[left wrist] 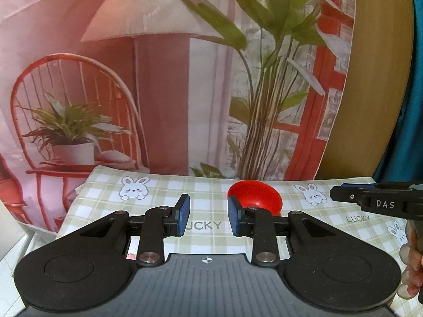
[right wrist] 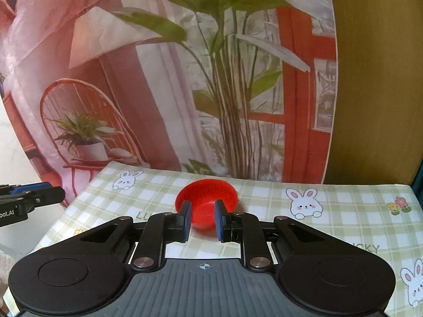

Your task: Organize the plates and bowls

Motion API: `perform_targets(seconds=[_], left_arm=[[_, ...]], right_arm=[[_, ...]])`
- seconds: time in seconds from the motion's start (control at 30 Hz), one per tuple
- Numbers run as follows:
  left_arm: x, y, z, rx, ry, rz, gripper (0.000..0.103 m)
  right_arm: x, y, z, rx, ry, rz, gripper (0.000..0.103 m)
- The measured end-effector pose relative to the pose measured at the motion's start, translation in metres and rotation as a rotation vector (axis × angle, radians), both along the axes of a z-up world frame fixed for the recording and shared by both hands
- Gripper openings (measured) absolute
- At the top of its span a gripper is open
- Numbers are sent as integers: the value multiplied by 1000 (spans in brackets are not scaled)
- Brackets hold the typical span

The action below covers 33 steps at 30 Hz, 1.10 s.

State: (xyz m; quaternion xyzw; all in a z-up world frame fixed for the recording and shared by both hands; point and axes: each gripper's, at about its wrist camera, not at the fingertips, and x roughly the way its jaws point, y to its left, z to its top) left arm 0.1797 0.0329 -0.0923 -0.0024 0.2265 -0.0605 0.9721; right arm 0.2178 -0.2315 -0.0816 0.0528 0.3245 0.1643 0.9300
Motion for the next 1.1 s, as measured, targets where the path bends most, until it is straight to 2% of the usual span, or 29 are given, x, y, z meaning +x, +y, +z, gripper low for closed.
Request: perform_targets(seconds=[0.3,0.6,0.9,1.1], left_arm=[[43,-15,-19,-37,35,-37,33],[96,-31,-52,-58,96,-92,44],[145,-39,-87,-70,181,-82,44],[167,-42,-103,-84,232,-70,43]], right_arm=[[36,-13,-30,-1,41,-24,18],[77,-16,-68,4,98,-33,18],[119,-8,-106,32,145,-12,19],[138,-4,-121,41,172,-20,19]])
